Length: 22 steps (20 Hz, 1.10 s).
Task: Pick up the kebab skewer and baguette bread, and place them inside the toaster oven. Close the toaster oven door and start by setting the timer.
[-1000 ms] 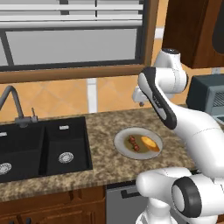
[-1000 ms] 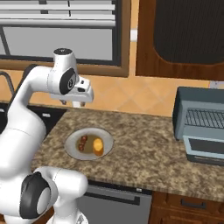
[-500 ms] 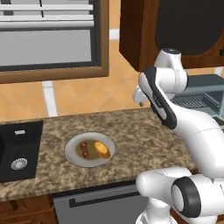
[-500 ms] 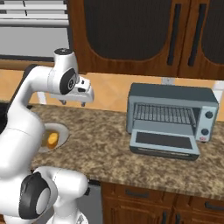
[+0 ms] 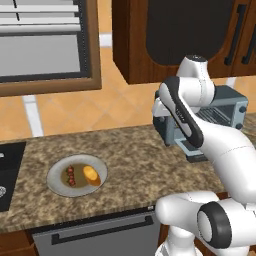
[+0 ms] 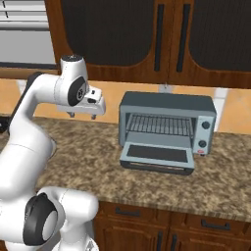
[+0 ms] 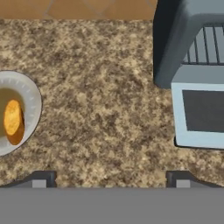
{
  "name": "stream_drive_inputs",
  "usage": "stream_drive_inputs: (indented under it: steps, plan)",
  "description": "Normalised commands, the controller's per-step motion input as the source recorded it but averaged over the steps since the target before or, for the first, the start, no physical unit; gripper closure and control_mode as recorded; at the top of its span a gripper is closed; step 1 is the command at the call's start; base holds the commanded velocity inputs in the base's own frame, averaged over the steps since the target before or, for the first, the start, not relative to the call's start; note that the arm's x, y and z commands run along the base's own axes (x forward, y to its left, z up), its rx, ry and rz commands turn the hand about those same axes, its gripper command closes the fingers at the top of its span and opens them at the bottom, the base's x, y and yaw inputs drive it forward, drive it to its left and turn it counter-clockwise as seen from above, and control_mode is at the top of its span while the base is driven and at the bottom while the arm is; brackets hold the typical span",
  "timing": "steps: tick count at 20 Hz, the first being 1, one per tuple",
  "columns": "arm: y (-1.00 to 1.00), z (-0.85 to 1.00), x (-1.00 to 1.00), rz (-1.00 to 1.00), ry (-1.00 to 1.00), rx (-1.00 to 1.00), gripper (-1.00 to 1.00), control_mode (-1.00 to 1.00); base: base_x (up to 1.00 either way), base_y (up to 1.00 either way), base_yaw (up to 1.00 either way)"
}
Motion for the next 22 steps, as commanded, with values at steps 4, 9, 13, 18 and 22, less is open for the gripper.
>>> stream_drive_inputs:
  steps: [4, 9, 13, 18, 22]
  plan:
    - [0.00, 0.00, 0.00, 0.00, 0.00, 0.00, -1.00, 1.00, 0.26, -0.12, 0.00]
    - [0.00, 0.00, 0.00, 0.00, 0.00, 0.00, -1.00, 1.00, 0.39, 0.02, 0.00]
    - [0.00, 0.00, 0.00, 0.00, 0.00, 0.00, -1.00, 1.00, 0.44, 0.02, 0.00]
    - [0.00, 0.00, 0.00, 0.00, 0.00, 0.00, -1.00, 1.00, 0.32, 0.01, 0.00]
    - [0.00, 0.00, 0.00, 0.00, 0.00, 0.00, -1.00, 1.00, 0.00, 0.00, 0.00]
